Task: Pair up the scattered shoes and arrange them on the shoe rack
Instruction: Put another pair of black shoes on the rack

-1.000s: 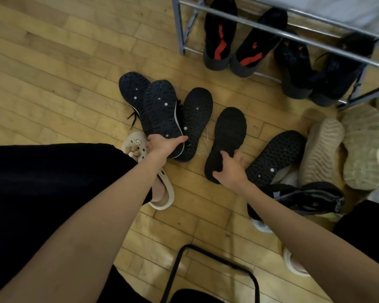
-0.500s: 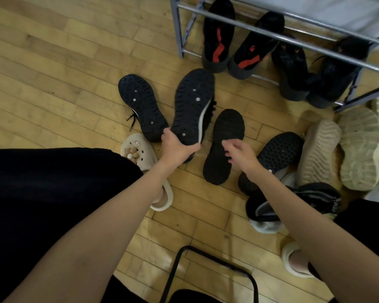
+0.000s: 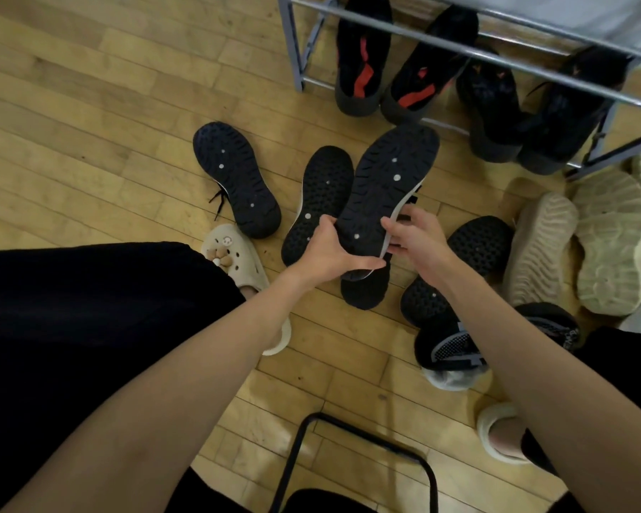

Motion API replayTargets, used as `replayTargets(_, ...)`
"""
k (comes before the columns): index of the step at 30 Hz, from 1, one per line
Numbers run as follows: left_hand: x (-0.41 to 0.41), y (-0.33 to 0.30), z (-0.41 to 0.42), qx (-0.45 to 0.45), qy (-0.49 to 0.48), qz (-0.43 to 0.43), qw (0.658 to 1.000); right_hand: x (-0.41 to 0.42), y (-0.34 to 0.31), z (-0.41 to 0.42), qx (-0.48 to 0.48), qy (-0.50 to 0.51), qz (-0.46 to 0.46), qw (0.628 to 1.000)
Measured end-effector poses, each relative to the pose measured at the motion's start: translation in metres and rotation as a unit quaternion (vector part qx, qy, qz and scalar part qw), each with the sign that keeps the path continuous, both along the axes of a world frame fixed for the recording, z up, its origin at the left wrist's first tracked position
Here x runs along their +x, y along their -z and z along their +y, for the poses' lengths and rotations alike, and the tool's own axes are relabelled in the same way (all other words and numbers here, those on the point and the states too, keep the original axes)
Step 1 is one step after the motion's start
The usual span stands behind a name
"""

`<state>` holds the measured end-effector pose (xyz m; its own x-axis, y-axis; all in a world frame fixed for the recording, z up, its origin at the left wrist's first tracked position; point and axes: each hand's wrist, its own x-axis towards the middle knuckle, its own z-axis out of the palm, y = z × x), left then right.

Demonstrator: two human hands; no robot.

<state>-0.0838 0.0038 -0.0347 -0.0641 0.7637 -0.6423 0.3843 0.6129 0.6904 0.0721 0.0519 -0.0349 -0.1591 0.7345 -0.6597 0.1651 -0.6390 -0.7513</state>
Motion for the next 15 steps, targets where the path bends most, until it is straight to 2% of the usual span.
replayTargets(2,-0.010,-0.007,0.007,-0.019,0.023,-0.007,1.000,-0.001,0.002,0.001,-0.004,0.000,0.007,1.000)
replayTargets(4,-0.023,-0.007,0.013,-0.015,-0.009,0.002,1.000,0.002,0.004,0.001,-0.011,-0.001,0.026,1.000)
replayTargets(6,-0.043,0.003,0.021,0.019,-0.106,0.083,0.991,0.004,0.006,0.002,-0.015,0.004,0.033,0.999)
replayTargets(8,-0.071,0.018,0.029,0.026,-0.202,0.217,0.955,0.005,0.008,0.003,-0.012,0.011,0.025,1.000)
replayTargets(11,-0.106,0.036,0.043,-0.067,-0.244,0.323,0.912,0.005,0.014,0.004,-0.009,0.008,0.005,1.000)
replayTargets(15,-0.122,0.054,0.056,-0.138,-0.225,0.319,0.910,0.009,0.016,0.006,0.002,-0.001,-0.026,1.000)
